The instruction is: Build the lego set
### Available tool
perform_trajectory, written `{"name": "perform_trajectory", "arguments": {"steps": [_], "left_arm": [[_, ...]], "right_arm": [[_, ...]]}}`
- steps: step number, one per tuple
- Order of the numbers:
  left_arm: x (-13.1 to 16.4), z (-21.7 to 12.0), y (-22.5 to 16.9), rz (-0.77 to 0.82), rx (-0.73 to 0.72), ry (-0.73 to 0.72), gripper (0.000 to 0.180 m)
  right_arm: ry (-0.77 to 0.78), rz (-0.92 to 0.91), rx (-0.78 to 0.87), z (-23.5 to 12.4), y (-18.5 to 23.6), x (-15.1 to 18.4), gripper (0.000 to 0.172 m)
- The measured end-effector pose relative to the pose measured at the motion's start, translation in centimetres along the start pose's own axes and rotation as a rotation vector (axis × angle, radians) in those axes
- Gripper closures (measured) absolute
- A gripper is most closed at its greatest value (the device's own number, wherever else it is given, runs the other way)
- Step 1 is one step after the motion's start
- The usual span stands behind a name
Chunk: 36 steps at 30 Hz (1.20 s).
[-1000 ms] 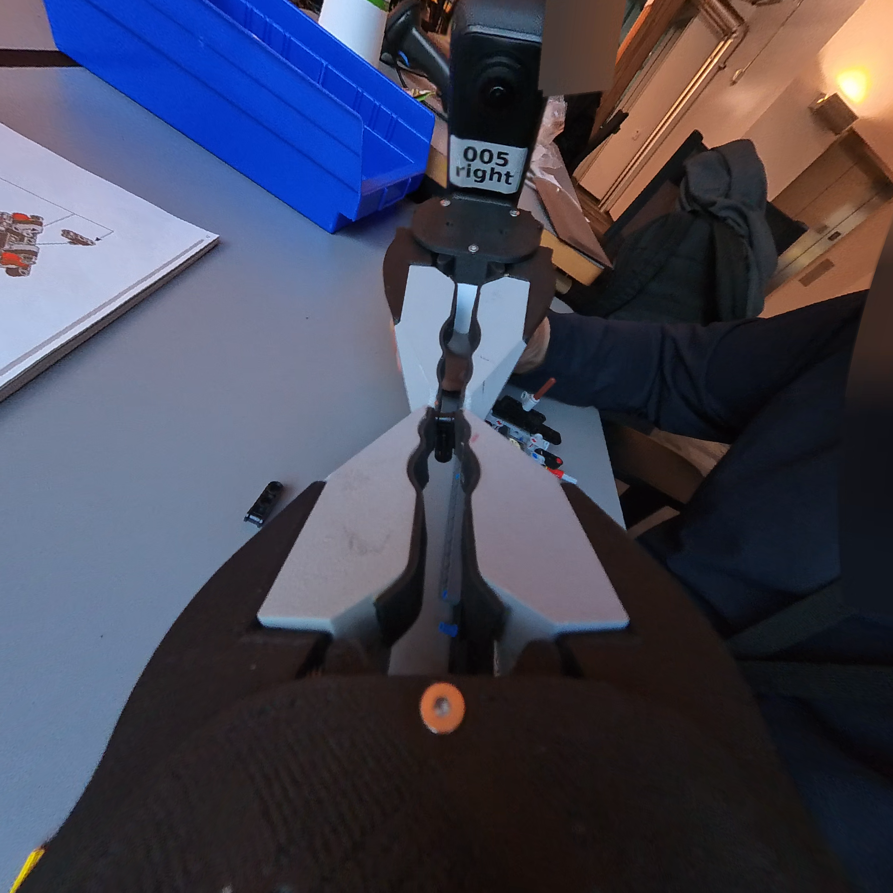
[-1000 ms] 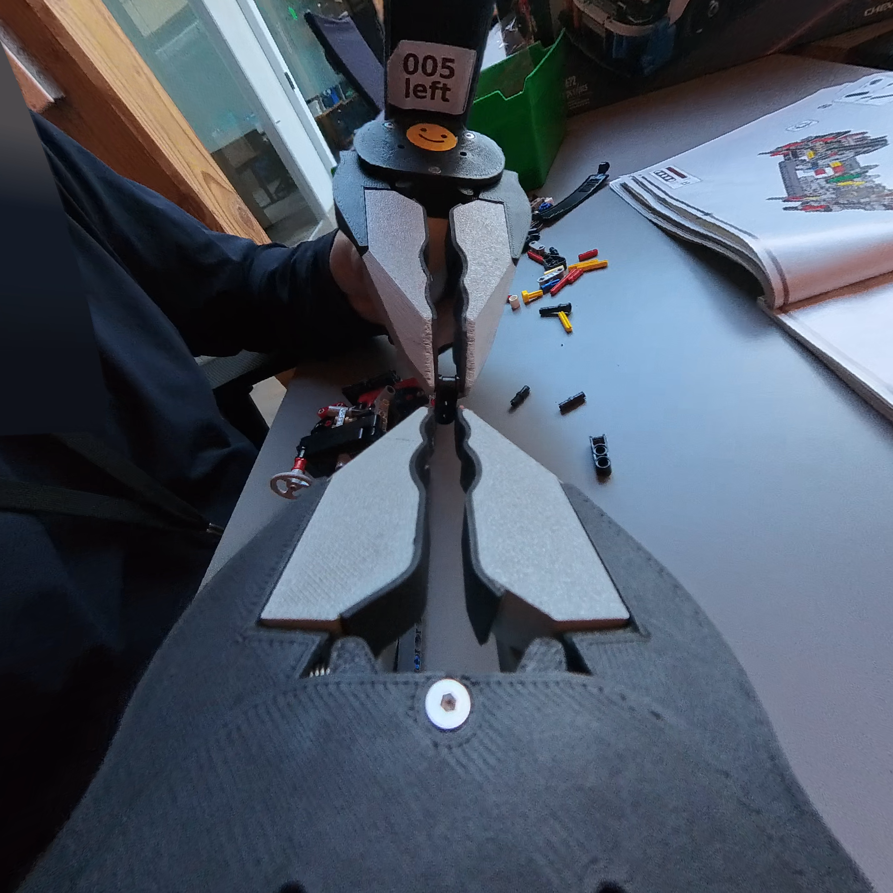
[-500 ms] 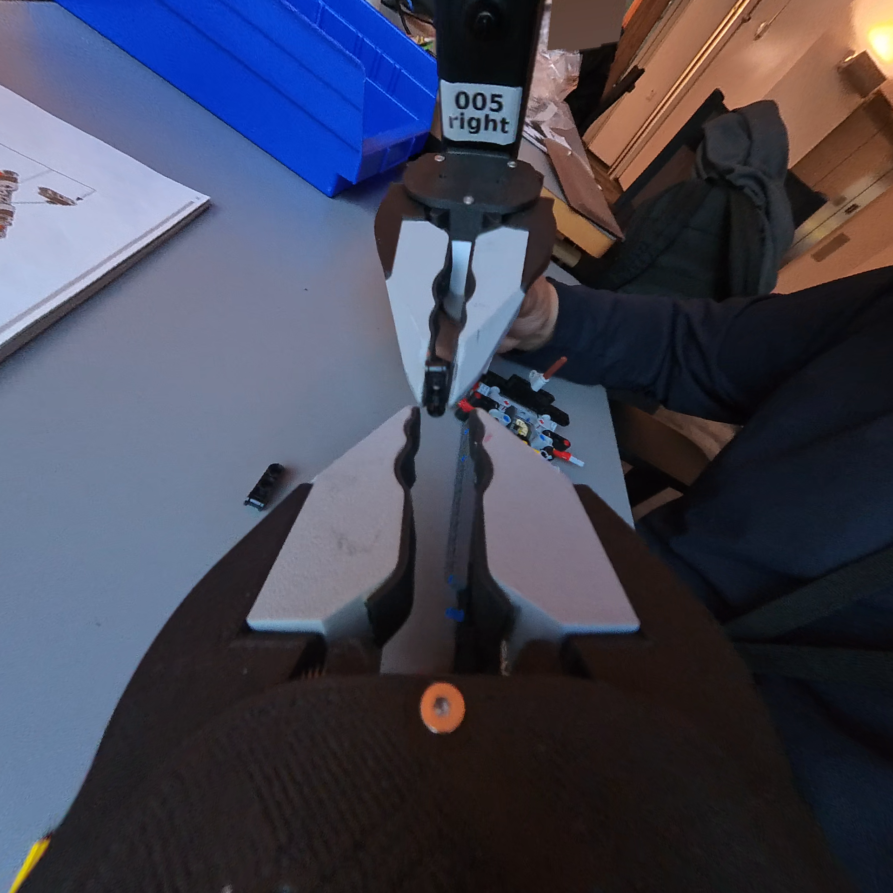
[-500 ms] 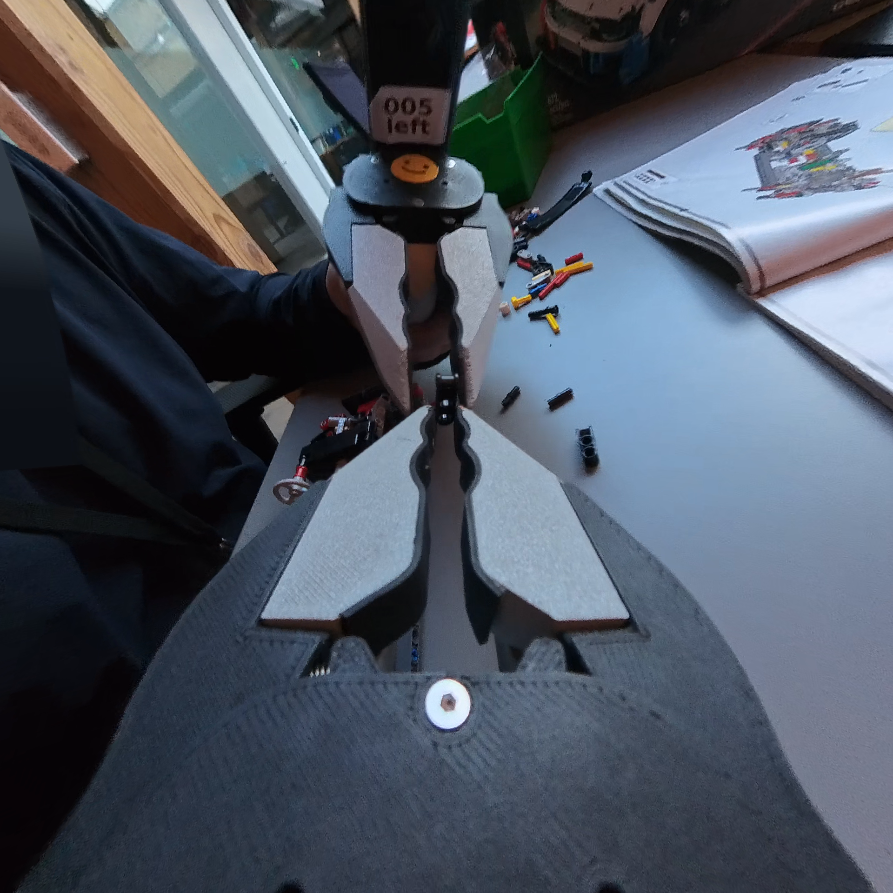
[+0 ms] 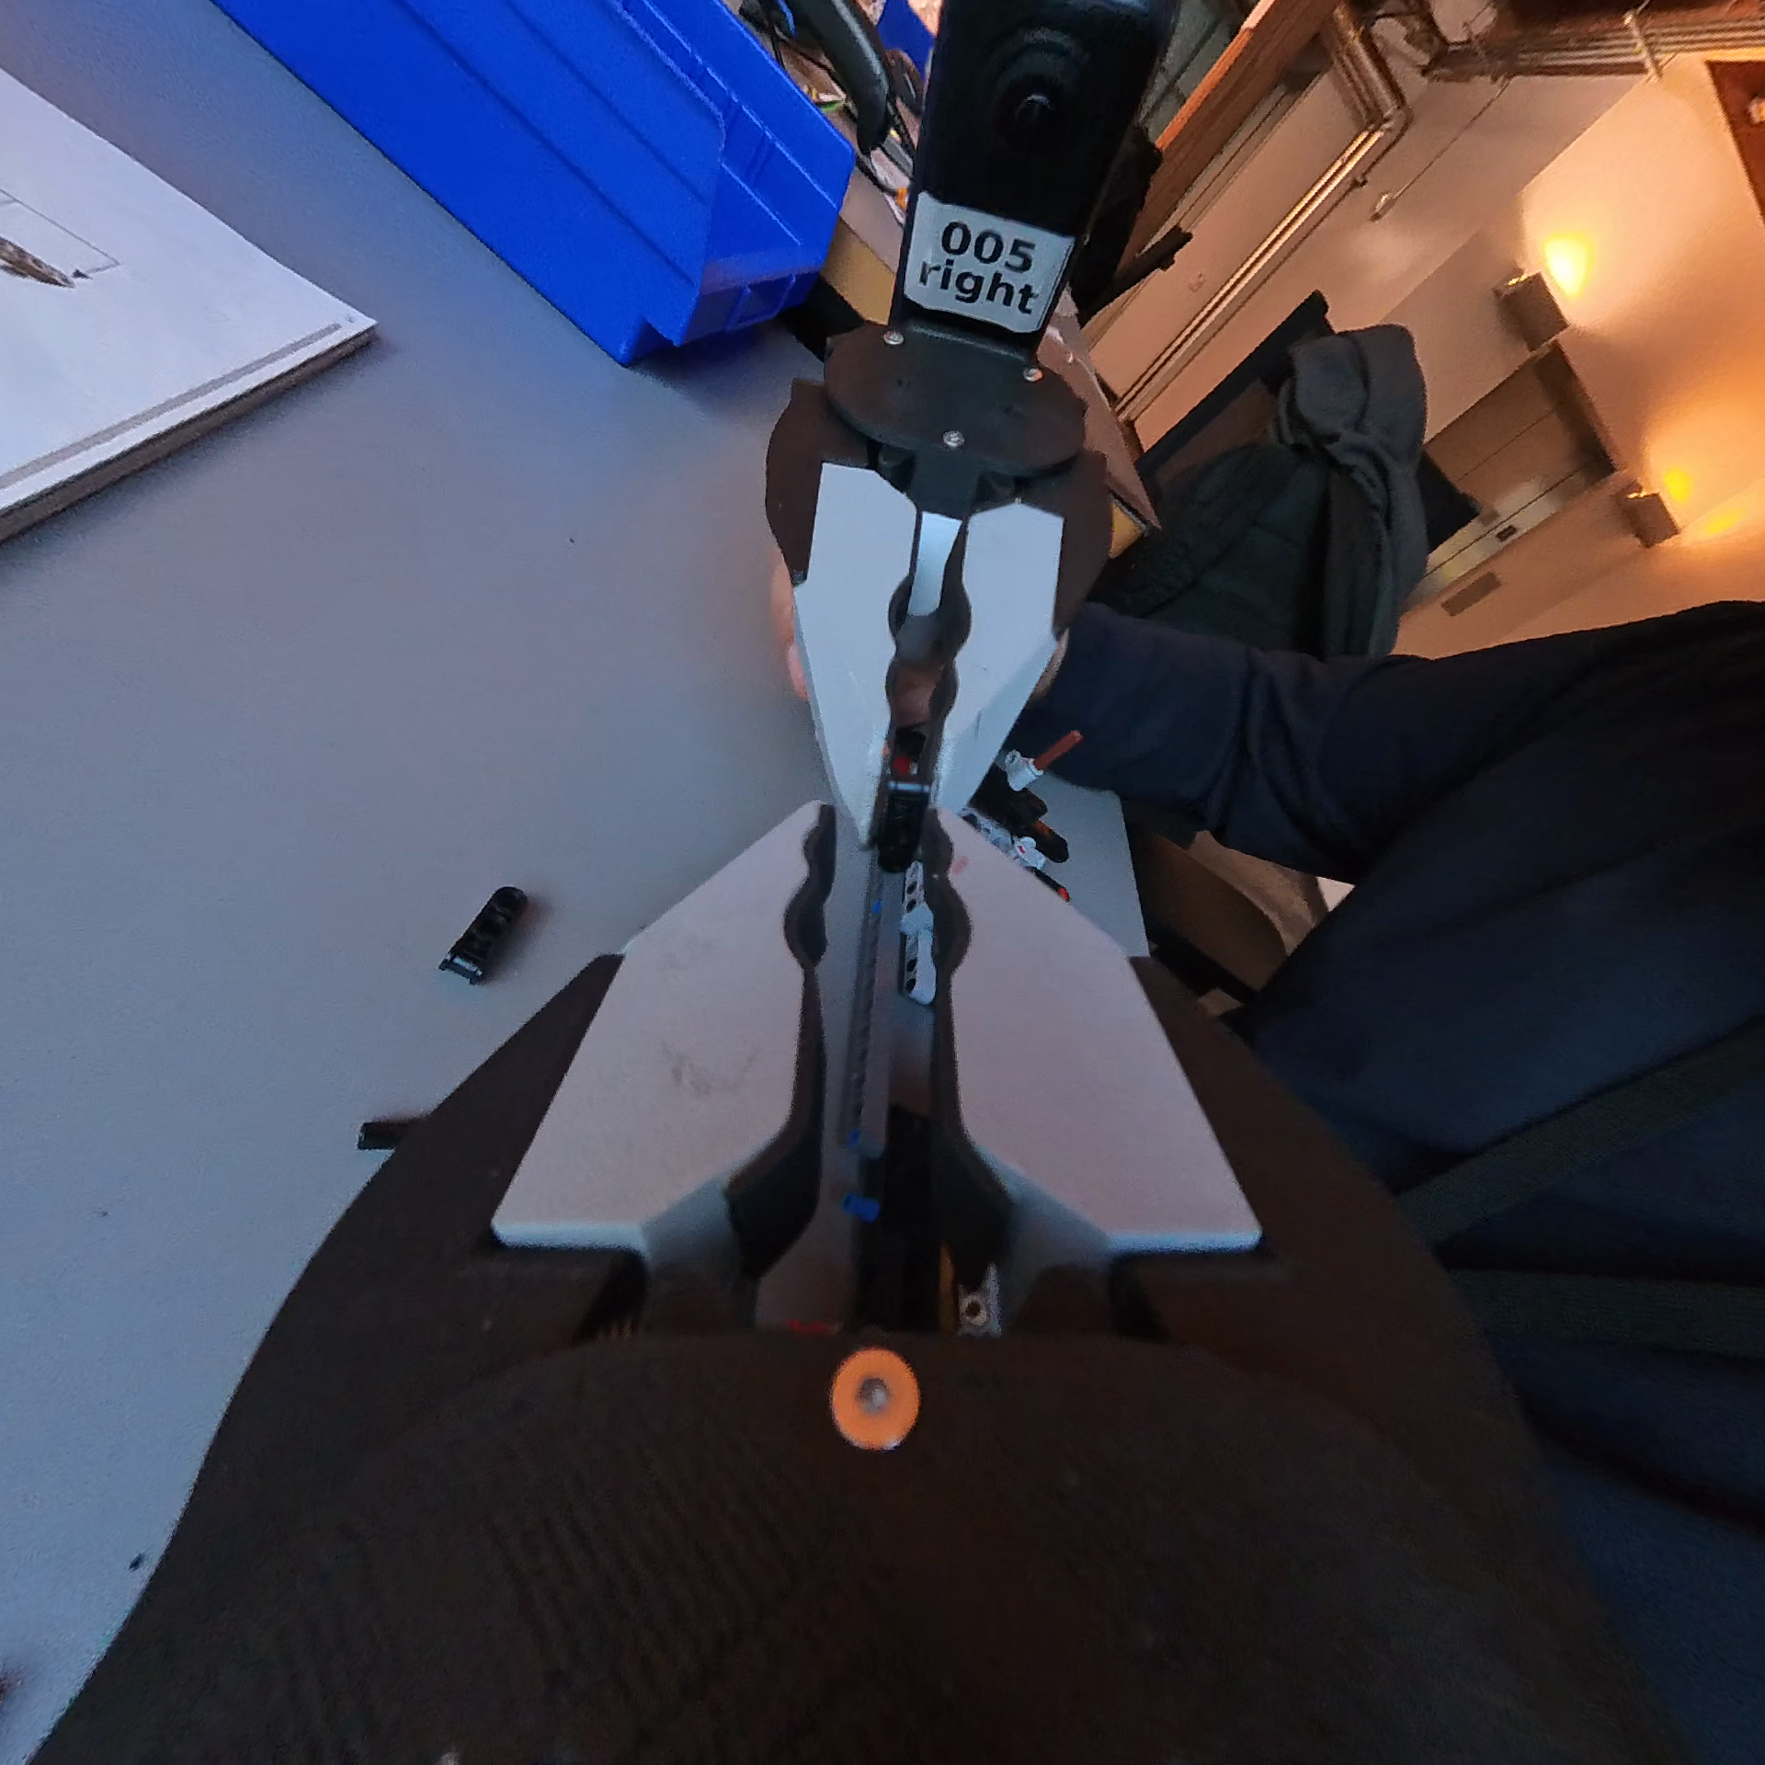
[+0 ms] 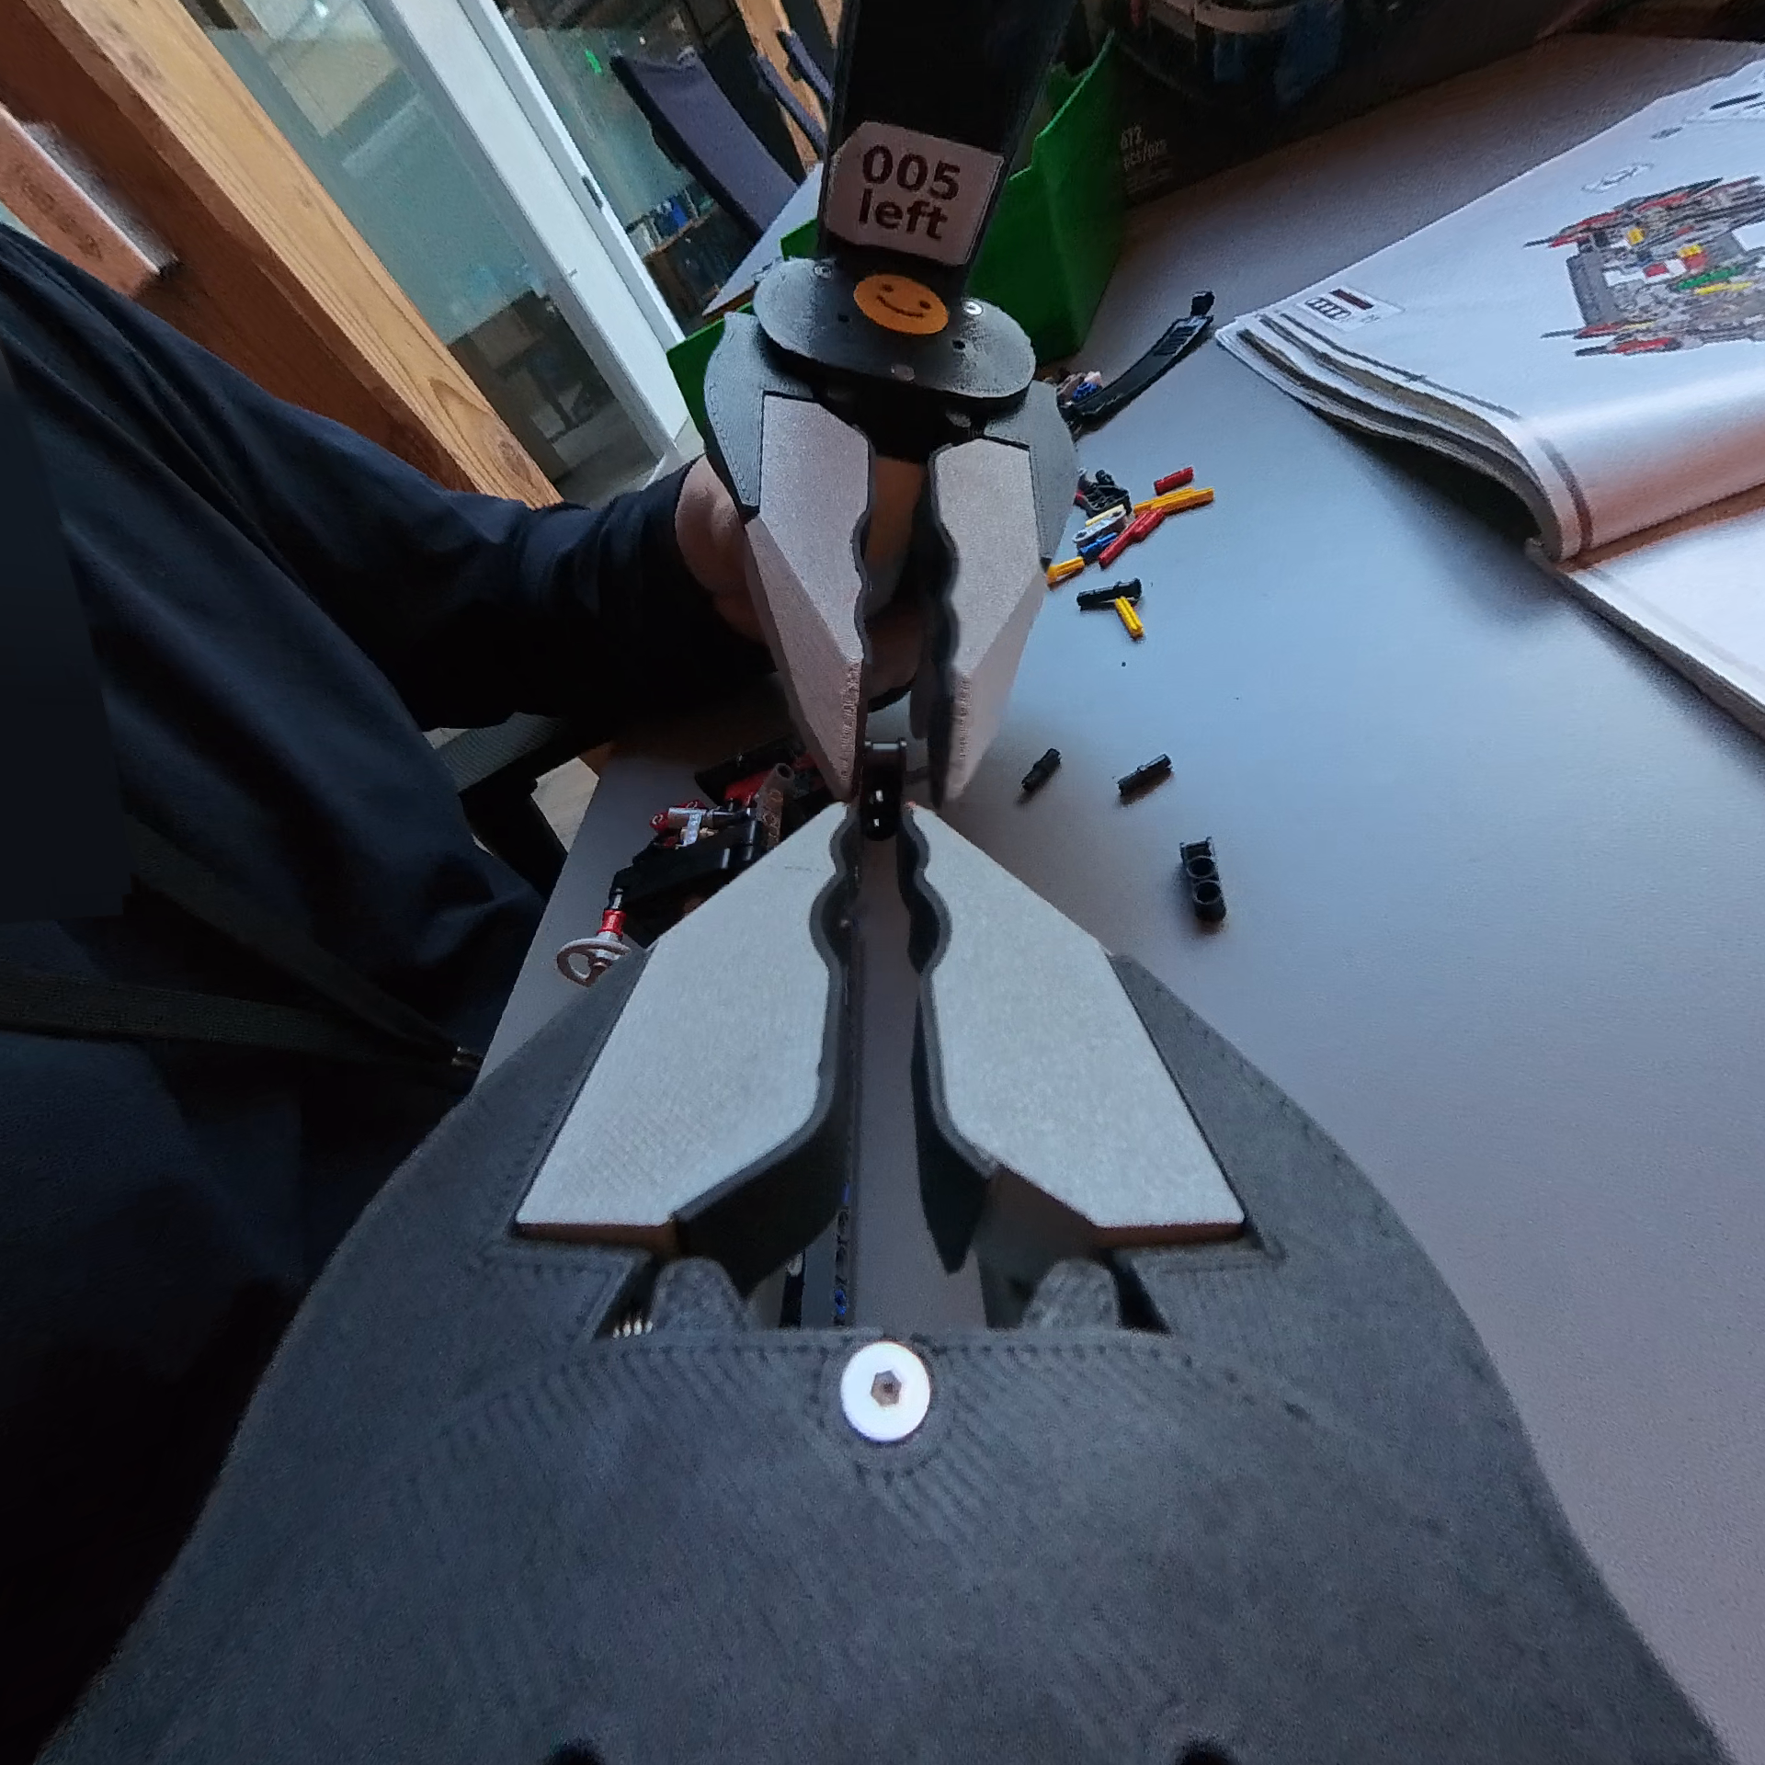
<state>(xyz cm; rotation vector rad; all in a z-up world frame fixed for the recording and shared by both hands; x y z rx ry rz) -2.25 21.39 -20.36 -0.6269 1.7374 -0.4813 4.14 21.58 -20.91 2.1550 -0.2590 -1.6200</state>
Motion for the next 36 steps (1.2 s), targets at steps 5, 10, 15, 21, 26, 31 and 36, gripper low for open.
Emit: {"name": "perform_trajectory", "arguments": {"steps": [5,10,15,21,26,31,36], "left_arm": [[0.0,0.0,-0.1,0.030,-0.013,0.000,0.175],[0.7,0.2,0.2,0.131,-0.089,0.080,0.175],[1.1,0.8,-0.4,0.223,-0.118,0.128,0.175],[1.2,0.8,-0.4,0.228,-0.114,0.138,0.175],[1.2,0.8,-0.4,0.209,-0.093,0.129,0.175],[1.7,-1.0,2.5,0.266,-0.260,0.237,0.155],[2.5,-5.3,6.2,0.343,-0.452,0.402,0.166]], "right_arm": [[0.002,0.012,0.010,0.1,-0.3,0.1,0.168],[0.053,-0.056,0.071,-0.3,-0.7,0.5,0.167],[-0.004,-0.049,0.019,-0.8,-0.2,-0.3,0.158],[0.036,-0.087,0.033,-0.2,0.1,0.2,0.167],[0.043,-0.082,0.032,-0.3,0.1,0.2,0.167],[0.032,-0.094,0.100,-1.3,-0.7,-0.1,0.167],[0.109,-0.155,0.222,-2.1,-2.2,0.8,0.167]]}}
Point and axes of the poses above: each gripper's, where its closed fingertips meet, z out along the fingers, x out of its underside, y = z × x across the jaws, the point moved 4 cm from there along -z, back along the fingers
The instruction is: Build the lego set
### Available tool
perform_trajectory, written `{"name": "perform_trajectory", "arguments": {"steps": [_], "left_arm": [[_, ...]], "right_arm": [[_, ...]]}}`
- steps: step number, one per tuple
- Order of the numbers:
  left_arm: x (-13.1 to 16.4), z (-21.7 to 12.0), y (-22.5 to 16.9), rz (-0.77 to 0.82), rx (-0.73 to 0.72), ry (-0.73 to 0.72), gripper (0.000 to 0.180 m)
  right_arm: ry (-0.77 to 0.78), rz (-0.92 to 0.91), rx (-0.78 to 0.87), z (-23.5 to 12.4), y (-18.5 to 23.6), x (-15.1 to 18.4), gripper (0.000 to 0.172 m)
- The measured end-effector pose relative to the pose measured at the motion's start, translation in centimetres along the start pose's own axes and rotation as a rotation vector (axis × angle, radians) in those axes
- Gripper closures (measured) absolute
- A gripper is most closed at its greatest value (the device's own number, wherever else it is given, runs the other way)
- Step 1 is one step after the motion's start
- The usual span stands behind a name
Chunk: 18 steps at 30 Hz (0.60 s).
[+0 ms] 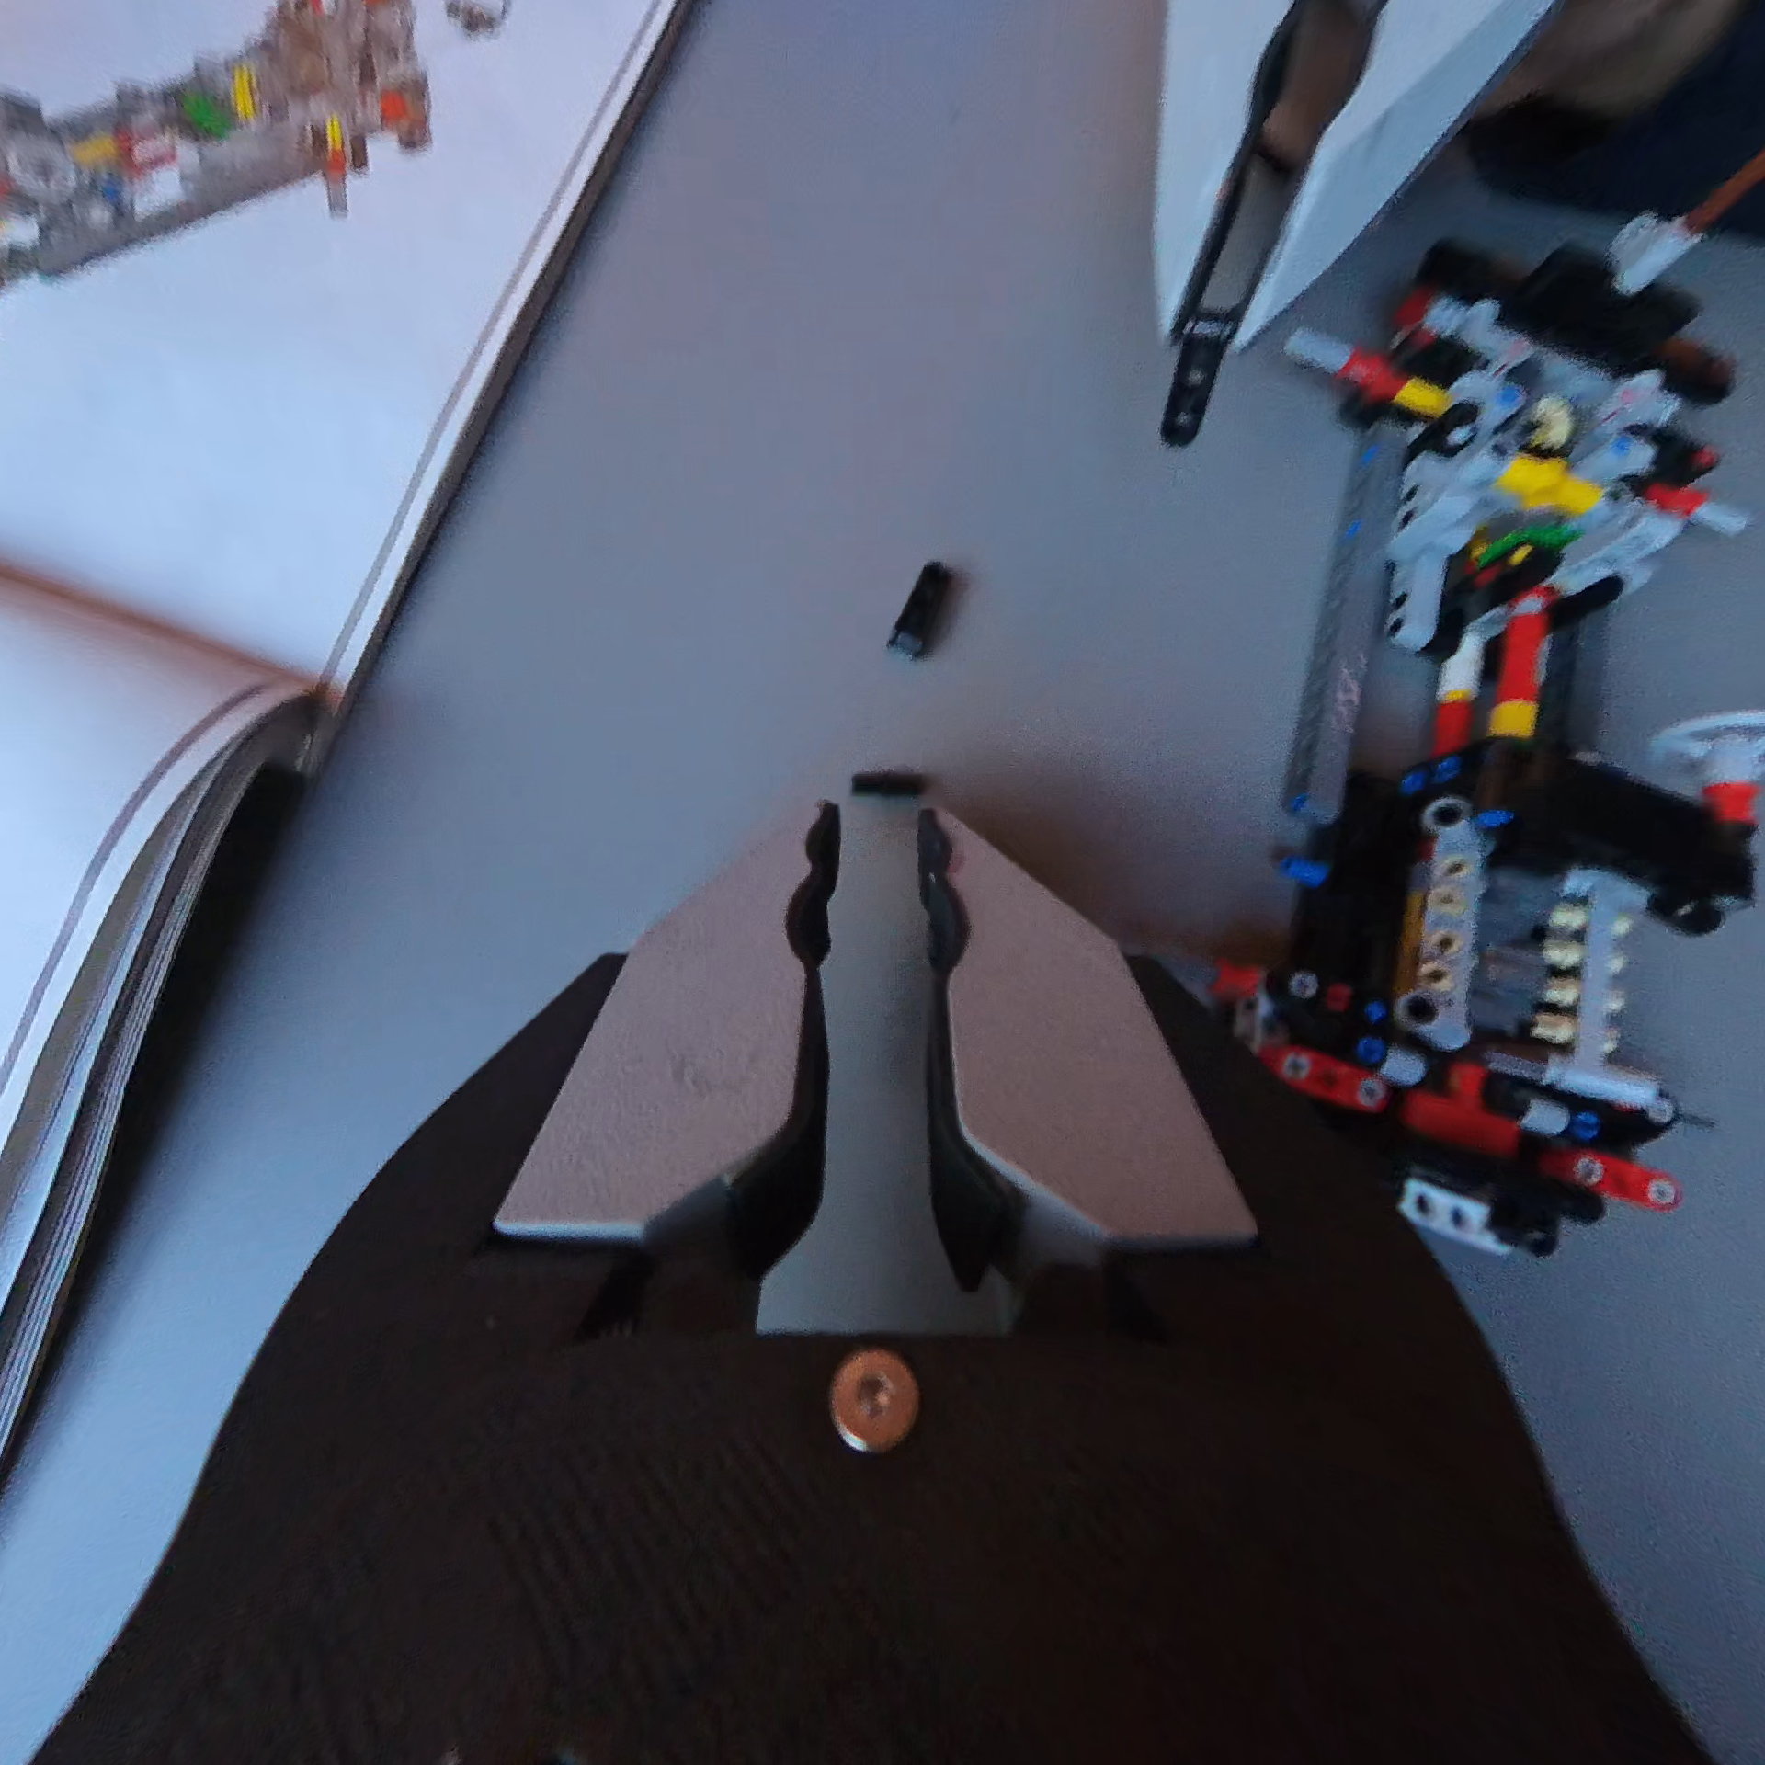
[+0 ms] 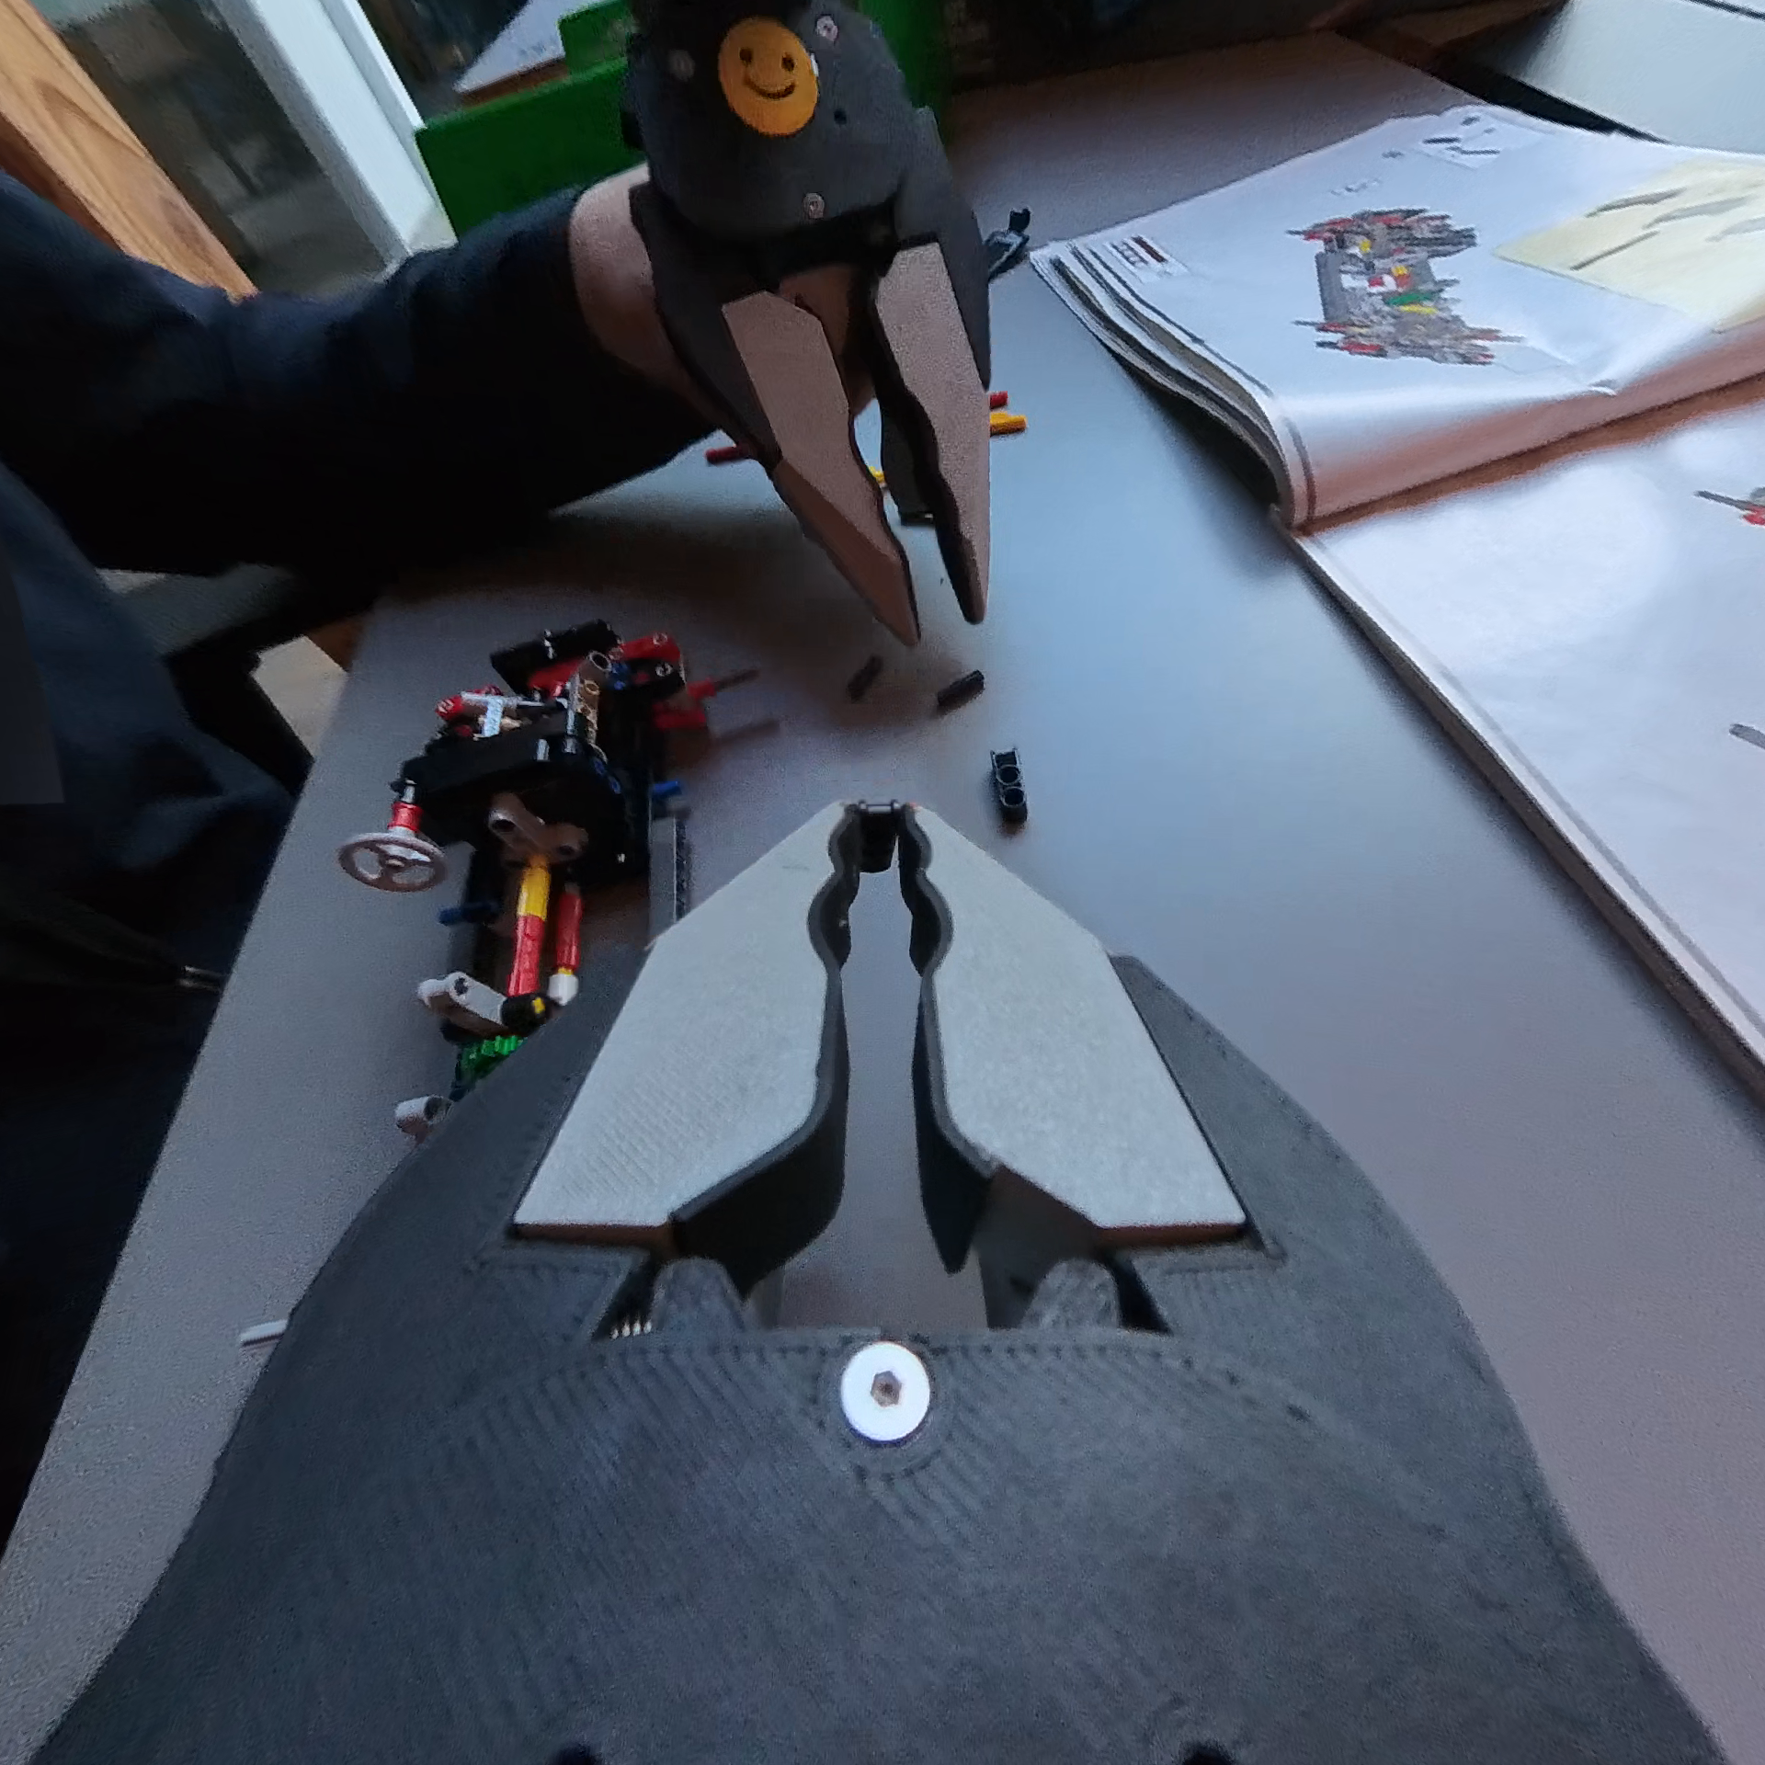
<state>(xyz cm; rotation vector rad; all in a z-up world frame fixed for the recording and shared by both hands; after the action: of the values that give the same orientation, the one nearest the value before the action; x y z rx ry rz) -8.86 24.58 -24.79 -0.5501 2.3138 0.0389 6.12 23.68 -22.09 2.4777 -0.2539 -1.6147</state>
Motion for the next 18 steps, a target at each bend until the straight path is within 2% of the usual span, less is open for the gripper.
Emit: {"name": "perform_trajectory", "arguments": {"steps": [3,9,13,18], "left_arm": [[1.4,0.1,0.6,0.029,0.002,0.077,0.163],[0.3,-0.5,1.1,0.125,-0.034,0.027,0.164],[-0.8,-0.9,1.4,0.320,0.009,0.045,0.171],[-2.7,-0.8,-0.3,0.607,0.168,0.111,0.175]], "right_arm": [[0.046,-0.029,0.022,0.4,-0.1,0.6,0.167],[0.106,-0.077,0.046,1.1,-0.1,1.4,0.167],[0.094,-0.074,0.039,1.0,0.0,1.3,0.167],[0.084,-0.069,0.030,0.9,0.0,1.3,0.167]]}}
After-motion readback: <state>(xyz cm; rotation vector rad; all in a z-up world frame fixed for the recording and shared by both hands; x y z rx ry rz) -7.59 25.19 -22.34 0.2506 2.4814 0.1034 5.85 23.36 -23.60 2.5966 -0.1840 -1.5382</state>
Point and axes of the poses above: each gripper's, where its closed fingertips meet, z out along the fingers, x out of its underside, y = z × x across the jaws, the point moved 4 cm from there along -z, back along the fingers
